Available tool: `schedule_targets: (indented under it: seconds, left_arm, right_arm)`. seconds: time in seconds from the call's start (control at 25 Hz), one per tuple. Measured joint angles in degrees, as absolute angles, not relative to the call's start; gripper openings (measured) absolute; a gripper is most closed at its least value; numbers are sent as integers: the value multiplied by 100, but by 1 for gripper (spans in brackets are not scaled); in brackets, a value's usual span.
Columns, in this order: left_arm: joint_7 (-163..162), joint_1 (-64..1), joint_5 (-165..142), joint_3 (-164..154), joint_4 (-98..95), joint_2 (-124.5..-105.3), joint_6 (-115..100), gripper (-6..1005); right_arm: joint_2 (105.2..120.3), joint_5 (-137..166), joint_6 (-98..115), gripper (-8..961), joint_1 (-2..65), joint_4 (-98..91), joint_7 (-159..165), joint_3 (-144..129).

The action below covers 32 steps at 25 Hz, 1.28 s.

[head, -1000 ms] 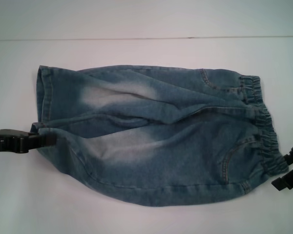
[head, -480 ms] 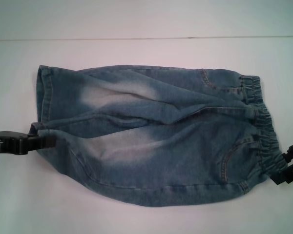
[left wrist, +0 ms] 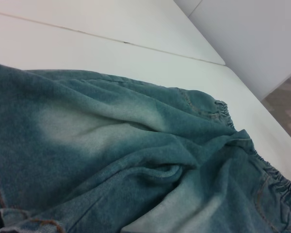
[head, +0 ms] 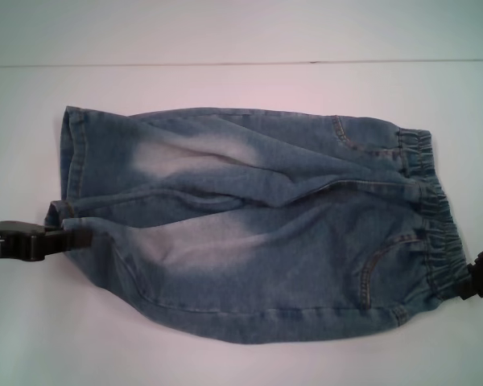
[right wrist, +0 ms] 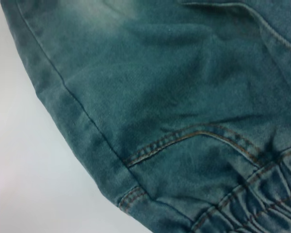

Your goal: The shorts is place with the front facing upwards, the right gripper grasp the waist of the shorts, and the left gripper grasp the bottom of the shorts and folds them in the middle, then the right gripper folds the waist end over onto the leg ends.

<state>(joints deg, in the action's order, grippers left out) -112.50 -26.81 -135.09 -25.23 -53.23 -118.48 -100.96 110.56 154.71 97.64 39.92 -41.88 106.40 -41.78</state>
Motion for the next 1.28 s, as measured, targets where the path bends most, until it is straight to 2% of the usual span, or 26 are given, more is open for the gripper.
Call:
schedule_targets:
  seconds: [0.08,0.28,0.52,0.72,1.0,1.28]
  left_arm:
    - [-11248,-2680,-13509,-2508,-5323,-11841,-10097,90]
    - [-11248,-2686,-13509,-2502,-5326,-11838,-10098,95]
    - [-11248,-2723,-13270,-2498,-5201,-11774,-10014,100]
    - [-11252,-2598,-12883,-2336,-5174,-11773,-10008,105]
    - [-11275,-2770,-12649,-1598,-5025,-11664,-9796,111]
    - [-11275,-2873,-12103,-1577,-4704,-11646,-8768,117]
  right_arm:
    - [11056,15470,9765,444,3988,-4185,10632,-4150]
    - [11057,15468,9754,192,3984,-4183,10625,-4134]
    - [11057,15459,9791,36,3976,-4228,10548,-3982]
    - [11063,15269,9886,49,3803,-4309,10319,-3459]
    - [10920,14232,9924,67,3547,-4153,10355,-2674]
    - [11028,13079,9687,86,3227,-4092,10309,-2220]
